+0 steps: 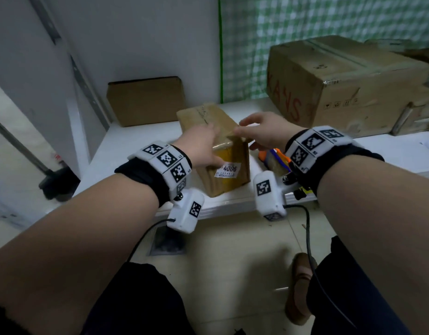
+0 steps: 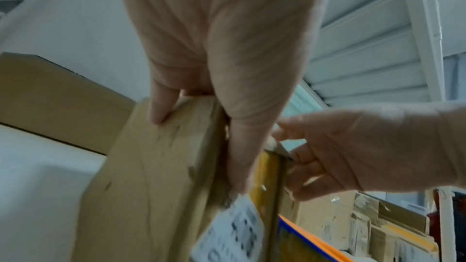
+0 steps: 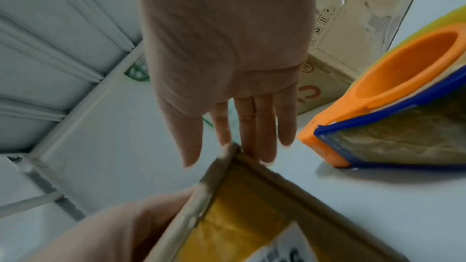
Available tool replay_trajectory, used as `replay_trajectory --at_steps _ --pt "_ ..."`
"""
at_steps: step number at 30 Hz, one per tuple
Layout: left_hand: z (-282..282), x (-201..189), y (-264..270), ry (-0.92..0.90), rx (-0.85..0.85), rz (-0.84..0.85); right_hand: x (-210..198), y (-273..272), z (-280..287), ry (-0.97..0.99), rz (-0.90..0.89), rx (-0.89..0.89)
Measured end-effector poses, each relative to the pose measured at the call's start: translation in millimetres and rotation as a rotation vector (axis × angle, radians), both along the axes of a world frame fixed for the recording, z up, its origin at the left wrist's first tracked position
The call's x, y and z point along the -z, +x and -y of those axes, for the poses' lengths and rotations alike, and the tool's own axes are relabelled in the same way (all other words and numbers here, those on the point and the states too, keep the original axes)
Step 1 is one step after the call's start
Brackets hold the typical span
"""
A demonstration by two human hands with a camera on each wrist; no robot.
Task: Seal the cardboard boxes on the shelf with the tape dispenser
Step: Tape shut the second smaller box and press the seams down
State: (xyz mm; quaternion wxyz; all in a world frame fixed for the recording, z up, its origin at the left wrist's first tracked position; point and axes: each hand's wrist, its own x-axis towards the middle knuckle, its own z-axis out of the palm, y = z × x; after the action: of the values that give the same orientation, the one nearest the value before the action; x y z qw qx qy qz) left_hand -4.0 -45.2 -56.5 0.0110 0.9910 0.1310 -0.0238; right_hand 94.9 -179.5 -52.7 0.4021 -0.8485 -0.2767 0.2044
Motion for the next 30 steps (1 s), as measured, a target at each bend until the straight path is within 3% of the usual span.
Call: replay_trajectory --at_steps 2,6,8,10,14,16,24,30 --pt "-3 -10 -12 -0.057 0.056 -0.018 -2 -2 2 -0.059 -0.026 -0.023" --pt "-9 -20 -29 -0.362 0.042 0.061 -10 -12 5 -0.246 -0.136 -0.163" --pt "-15 -17 -30 -0.374 -0.010 0.111 -11 -16 2 -0.265 -0.142 -0.177" --pt "-21 -14 -26 -0.384 -0.108 0.052 -12 -18 0 -0.267 -0.138 -0.181" --pt "-24 -14 -15 -0.612 -0.254 -0.102 -15 -17 2 -0.318 -0.163 -0.180" --pt "-24 -16 -8 -0.583 -0.261 -0.097 -17 -17 2 -0.348 -0.169 -0.196" --pt "-31 -33 14 -0.178 -0.255 -0.246 -27 -5 -11 -0.533 -0.094 -0.237" --pt "-47 -37 26 -0.174 -0.134 -0.358 -36 9 -32 -0.657 0.051 -0.298"
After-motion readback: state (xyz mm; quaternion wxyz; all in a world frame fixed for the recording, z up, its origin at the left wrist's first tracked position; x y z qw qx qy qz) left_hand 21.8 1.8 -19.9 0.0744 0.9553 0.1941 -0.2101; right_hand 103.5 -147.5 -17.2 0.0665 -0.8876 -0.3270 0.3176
